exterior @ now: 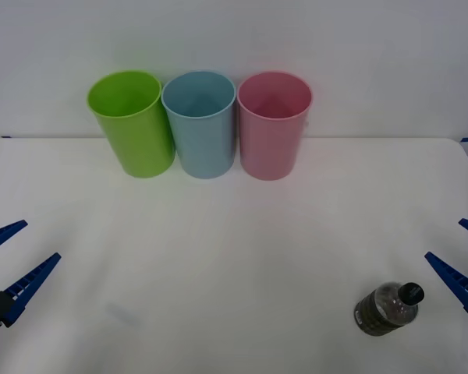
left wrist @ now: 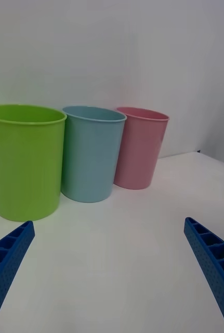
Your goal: Grasp the object on the table and drop it into the matching bin: aluminum can to the light blue bin, PET bottle to the pink bin.
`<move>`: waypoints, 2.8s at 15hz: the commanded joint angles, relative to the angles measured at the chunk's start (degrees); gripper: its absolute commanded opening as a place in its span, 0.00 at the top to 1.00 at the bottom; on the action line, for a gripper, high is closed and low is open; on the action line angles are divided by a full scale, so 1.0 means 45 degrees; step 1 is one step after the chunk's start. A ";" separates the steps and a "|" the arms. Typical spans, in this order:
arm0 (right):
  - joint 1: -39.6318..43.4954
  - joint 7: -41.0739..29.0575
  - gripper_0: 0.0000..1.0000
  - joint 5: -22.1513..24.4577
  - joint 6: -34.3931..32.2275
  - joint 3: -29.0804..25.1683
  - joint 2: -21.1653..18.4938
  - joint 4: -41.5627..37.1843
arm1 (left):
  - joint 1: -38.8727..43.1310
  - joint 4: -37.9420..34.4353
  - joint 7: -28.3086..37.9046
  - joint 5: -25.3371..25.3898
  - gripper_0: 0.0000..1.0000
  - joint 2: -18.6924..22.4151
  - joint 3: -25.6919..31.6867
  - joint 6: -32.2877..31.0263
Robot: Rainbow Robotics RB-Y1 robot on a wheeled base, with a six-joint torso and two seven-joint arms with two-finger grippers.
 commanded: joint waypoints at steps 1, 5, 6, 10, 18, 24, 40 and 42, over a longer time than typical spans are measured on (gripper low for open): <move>0.0000 0.0000 0.00 0.0000 0.0000 0.0000 0.0000 0.0000 | 0.0000 0.0000 0.0000 0.0000 0.00 0.0000 0.0000 0.0000; 0.0556 -0.0039 0.00 -0.0367 0.0223 0.0378 -0.0651 -0.0139 | 0.0000 0.0000 0.0000 0.0000 0.00 0.0000 0.0000 0.0000; 0.0653 -0.0020 0.00 -0.0484 0.0223 0.0397 -0.0866 -0.0119 | 0.0000 0.0000 0.0000 0.0000 0.00 0.0000 0.0000 0.0000; 0.1493 0.0176 0.00 -0.1363 0.0028 0.0651 -0.1959 -0.0119 | 0.0000 0.0000 0.0000 0.0000 0.00 0.0000 0.0000 0.0000; 0.1552 0.0723 0.00 -0.1617 -0.2042 0.0495 -0.2936 0.1404 | 0.0000 0.0000 0.0000 0.0000 0.00 0.0000 0.0000 0.0000; 0.1103 0.1445 0.00 -0.1597 -0.3273 0.0495 -0.3912 0.3377 | 0.0000 0.0000 0.0000 0.0000 0.00 0.0000 0.0000 0.0000; 0.0888 0.3262 0.00 -0.0113 -0.2491 0.2077 -0.3834 0.4022 | 0.0000 0.0000 0.0000 0.0000 0.00 0.0000 0.0000 0.0000; 0.0673 0.3438 0.00 0.0356 -0.2433 0.2018 -0.3366 0.4041 | 0.0000 0.0000 0.0000 0.0000 0.00 0.0000 0.0000 0.0000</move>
